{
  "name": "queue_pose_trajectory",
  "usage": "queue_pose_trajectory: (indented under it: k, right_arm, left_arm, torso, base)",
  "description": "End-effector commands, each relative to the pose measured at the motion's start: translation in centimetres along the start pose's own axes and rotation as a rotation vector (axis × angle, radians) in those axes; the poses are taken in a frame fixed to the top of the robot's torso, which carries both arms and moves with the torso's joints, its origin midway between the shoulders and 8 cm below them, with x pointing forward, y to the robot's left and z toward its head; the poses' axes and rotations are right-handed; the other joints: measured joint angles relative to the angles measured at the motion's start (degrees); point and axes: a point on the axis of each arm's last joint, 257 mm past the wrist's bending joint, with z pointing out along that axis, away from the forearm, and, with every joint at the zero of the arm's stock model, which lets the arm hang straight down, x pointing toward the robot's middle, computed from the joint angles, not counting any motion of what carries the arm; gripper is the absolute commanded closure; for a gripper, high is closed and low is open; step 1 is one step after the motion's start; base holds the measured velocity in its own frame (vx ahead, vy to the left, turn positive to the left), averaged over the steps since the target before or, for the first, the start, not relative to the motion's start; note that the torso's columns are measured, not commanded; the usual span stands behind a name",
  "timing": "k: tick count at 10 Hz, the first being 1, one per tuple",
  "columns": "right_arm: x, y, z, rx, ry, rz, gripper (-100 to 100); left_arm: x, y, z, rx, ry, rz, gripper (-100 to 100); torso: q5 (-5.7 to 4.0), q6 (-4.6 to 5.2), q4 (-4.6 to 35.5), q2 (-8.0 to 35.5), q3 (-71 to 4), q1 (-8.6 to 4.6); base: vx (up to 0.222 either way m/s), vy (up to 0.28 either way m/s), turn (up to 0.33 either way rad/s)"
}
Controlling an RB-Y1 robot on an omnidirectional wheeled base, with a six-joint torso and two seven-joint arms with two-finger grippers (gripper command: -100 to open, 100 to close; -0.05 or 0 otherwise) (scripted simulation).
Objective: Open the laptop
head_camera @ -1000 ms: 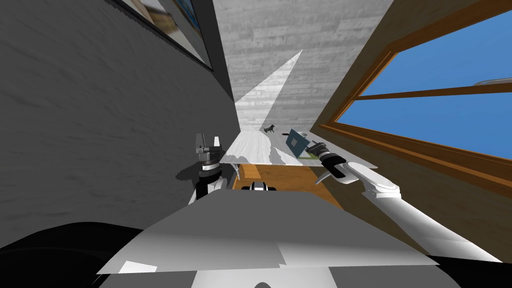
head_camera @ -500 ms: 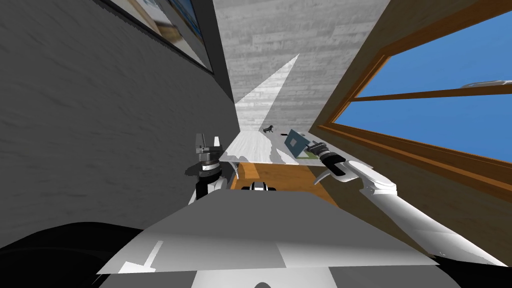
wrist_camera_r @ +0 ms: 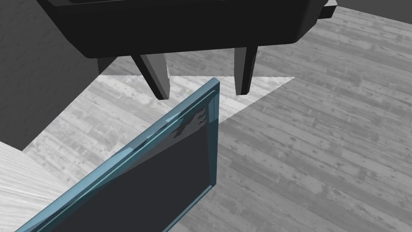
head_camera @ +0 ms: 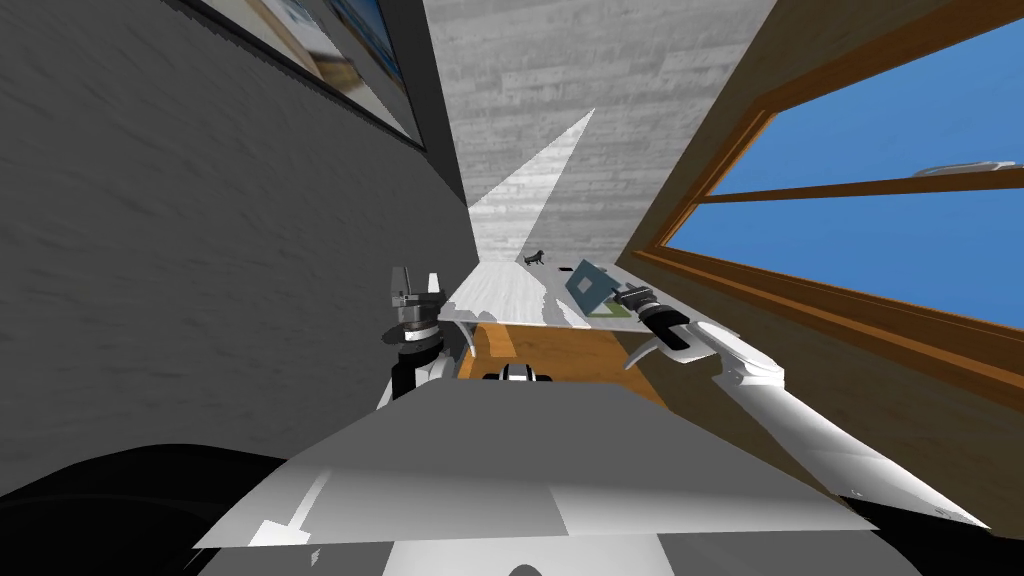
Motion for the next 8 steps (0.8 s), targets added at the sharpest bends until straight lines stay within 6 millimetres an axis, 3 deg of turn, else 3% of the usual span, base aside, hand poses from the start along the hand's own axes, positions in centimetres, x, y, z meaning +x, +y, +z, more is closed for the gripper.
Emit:
queue_pose_trajectory:
  k: [1, 6, 7, 8]
  right_arm:
    - [1.8, 0.9, 0.2, 0.002, 0.018, 0.117, 100]
    - [4.1, 2.4, 0.7, 0.012, 0.032, 0.323, 100]
    - [3.0, 1.3, 1.0, 0.019, 0.011, 0.293, 100]
    - [4.3, 2.6, 1.0, 0.019, 0.016, 0.382, 100]
  left_arm:
    - [0.0, 0.0, 0.0, 0.0, 0.0, 0.0, 0]
    - [0.0, 0.0, 0.0, 0.0, 0.0, 0.0, 0]
    - [0.0, 0.0, 0.0, 0.0, 0.0, 0.0, 0]
    - [0.0, 0.0, 0.0, 0.0, 0.0, 0.0, 0]
  torso:
    - [-0.07, 0.01, -0.08, -0.06, -0.03, 0.02]
    - [-0.19, -0.02, -0.27, -0.24, -0.13, -0.04]
    - [-0.19, -0.05, -0.31, -0.28, -0.15, 0.06]
    - [0.04, -0.07, -0.16, -0.23, -0.15, 0.33]
  base:
    - [-0.018, -0.107, 0.03]
    - [-0.024, -0.106, 0.03]
    - [-0.016, -0.039, -0.003]
    - [-0.02, -0.091, -0.02]
